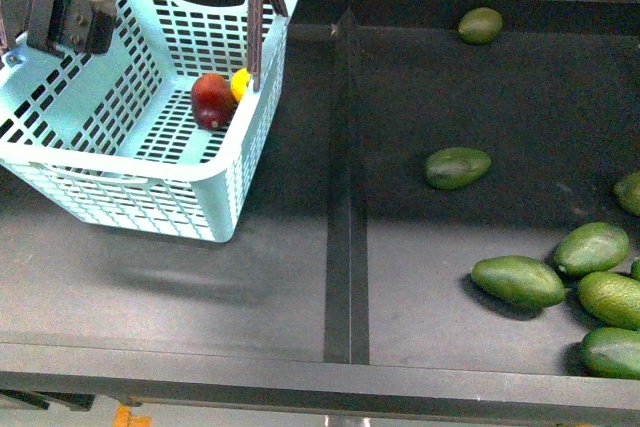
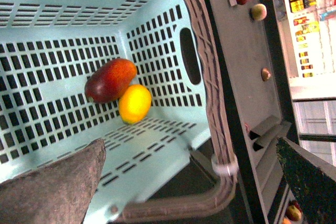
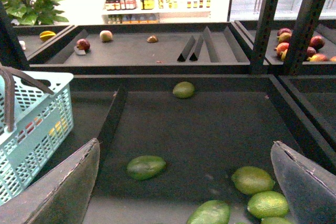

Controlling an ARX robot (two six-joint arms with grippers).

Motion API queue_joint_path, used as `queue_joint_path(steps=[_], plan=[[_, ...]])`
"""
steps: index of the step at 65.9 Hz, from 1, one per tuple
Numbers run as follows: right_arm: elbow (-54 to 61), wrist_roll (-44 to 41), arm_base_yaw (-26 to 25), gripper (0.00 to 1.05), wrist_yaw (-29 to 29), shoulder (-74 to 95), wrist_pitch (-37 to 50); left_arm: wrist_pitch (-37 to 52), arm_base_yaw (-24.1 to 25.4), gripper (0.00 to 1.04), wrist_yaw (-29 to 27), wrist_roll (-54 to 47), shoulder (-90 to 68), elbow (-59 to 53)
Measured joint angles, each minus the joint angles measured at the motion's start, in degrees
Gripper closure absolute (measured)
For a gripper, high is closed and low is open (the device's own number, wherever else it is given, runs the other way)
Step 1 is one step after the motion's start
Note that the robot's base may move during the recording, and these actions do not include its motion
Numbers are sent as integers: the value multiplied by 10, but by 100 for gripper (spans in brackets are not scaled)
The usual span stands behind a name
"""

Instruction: Pick lemon and mango into basket

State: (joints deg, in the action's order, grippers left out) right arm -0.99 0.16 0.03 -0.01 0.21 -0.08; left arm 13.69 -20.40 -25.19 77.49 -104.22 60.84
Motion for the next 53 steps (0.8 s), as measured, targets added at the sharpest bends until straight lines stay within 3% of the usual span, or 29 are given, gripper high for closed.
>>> queue_joint_path(steps=[5,9,14,23,53], plan=[[0,0,0,9,0,0,0,232,-9,26,50,-222,61,-116],[0,0,0,9,1,0,0,391,11,46,74,-499,141,-229],[0,0,0,9,1,0,0,424,54,71,102,-698,206,-329],[0,0,0,9,0,0,0,429,86,101,138,-753,274,-416],[0,0,0,9,0,0,0,392,162,101,216,-767,468,-571]])
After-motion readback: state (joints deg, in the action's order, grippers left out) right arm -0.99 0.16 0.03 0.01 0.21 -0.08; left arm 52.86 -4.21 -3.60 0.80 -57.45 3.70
